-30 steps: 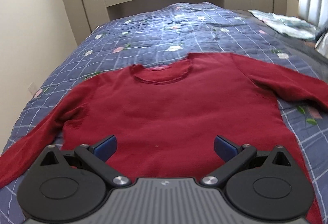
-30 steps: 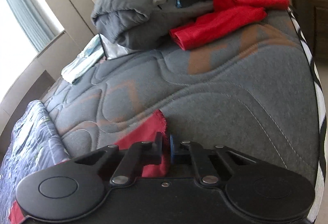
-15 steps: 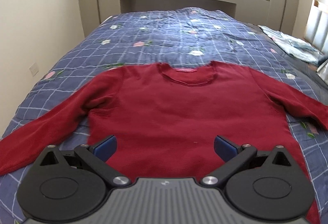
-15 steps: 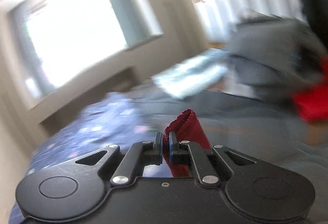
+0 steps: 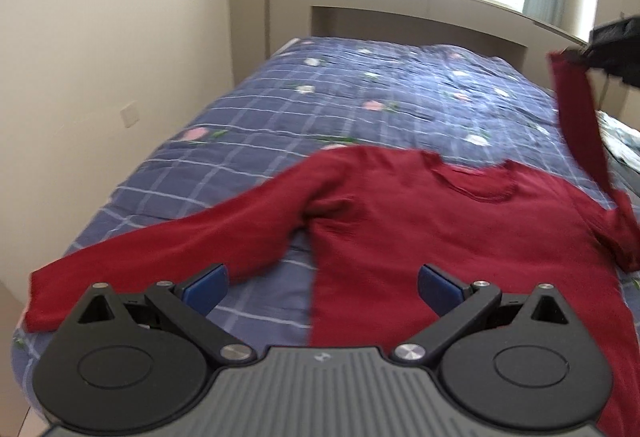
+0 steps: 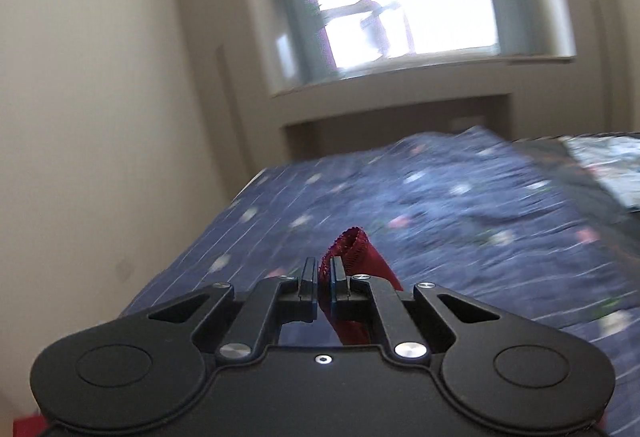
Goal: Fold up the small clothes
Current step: 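Lift the cuff with the right tool and fold the sleeve across the body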
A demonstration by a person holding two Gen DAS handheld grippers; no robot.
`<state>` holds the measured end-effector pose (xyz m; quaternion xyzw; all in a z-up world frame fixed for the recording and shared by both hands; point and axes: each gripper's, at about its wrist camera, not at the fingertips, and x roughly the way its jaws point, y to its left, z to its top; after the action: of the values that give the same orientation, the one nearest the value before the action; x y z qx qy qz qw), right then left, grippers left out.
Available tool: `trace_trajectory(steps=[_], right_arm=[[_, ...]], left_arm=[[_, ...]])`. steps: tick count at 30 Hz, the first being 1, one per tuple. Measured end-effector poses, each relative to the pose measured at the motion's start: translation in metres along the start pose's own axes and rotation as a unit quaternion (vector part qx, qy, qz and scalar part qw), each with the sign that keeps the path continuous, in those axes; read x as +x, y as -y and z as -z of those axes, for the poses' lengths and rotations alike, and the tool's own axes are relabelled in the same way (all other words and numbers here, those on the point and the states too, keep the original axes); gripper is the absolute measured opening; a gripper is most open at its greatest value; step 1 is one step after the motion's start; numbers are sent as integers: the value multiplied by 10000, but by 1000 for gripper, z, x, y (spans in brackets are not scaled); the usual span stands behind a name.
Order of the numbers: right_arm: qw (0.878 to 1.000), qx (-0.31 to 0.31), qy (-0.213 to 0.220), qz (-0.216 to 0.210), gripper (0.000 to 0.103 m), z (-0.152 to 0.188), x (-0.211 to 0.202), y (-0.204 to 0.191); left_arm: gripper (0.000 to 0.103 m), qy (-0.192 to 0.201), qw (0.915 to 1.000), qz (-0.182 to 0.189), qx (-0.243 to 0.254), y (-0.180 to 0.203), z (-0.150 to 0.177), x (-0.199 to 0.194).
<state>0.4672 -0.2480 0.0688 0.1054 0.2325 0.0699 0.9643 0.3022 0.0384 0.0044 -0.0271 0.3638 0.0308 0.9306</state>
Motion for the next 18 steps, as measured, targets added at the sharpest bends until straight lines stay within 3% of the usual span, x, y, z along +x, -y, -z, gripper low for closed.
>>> trace_trajectory(steps=[7, 12, 14, 16, 18], right_arm=[[9939, -415, -967, -322, 5, 76, 54, -69], [9850, -719, -1520, -386, 6, 117, 79, -95], [9818, -834, -1652, -431, 14, 131, 84, -102], [9791, -864, -1748, -576, 31, 138, 87, -102], [9789, -807, -1730, -723, 59, 140, 81, -98]], left_arm=[[103, -23, 9993, -276, -251, -38, 2, -1], [103, -99, 9987, -380, -327, -46, 4, 2], [103, -134, 9986, -392, -329, -44, 4, 6], [103, -144, 9986, -393, -328, -41, 3, 10], [103, -154, 9986, -363, -349, -36, 0, 14]])
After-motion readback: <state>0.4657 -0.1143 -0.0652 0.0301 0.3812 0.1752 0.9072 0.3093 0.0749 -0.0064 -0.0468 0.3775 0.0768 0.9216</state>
